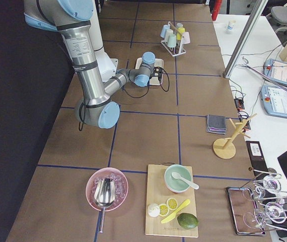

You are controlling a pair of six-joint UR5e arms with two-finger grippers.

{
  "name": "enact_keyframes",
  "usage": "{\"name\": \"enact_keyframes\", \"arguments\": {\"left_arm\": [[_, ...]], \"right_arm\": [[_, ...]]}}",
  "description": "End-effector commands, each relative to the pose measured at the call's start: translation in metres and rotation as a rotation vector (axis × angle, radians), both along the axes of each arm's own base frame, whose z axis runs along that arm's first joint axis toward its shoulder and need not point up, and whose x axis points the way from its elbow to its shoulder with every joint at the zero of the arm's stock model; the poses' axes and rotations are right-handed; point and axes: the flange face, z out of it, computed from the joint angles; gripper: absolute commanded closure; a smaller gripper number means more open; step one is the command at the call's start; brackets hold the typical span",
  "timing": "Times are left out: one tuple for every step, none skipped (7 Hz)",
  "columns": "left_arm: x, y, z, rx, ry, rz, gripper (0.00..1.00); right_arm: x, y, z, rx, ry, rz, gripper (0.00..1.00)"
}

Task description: Pick up and place green cup on tray

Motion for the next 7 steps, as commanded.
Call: {"name": "enact_keyframes", "arguments": {"left_arm": [[0.0, 0.0, 0.001, -0.002, 0.001, 0.001, 0.0], [0.0, 0.0, 0.001, -0.003, 0.007, 0.0, 0.0], [0.001, 0.0, 0.0, -0.004, 0.01, -0.001, 0.0], [0.001, 0.0, 0.0, -0.003, 0.012, -0.001, 0.0], [0.001, 0.0, -0.001, 0.002, 0.013, 0.0, 0.0], [0.002, -0.003, -0.006, 0.045, 0.015, 0.0, 0.0], [0.01, -0.007, -0.022, 0.068, 0.018, -0.017, 0.0]], "right_arm": [[0.002, -0.004, 0.004, 0.027, 0.006, -0.014, 1.0], [0.003, -0.004, 0.005, 0.027, 0.006, -0.012, 1.0], [0.003, -0.004, 0.004, 0.026, 0.006, -0.011, 0.97], [0.002, -0.005, 0.003, 0.012, 0.027, -0.011, 0.39], [0.005, -0.008, -0.001, 0.004, 0.026, 0.003, 0.0], [0.017, -0.013, -0.008, 0.008, 0.008, 0.012, 0.0], [0.039, -0.017, -0.016, 0.006, -0.016, 0.018, 0.0]]}}
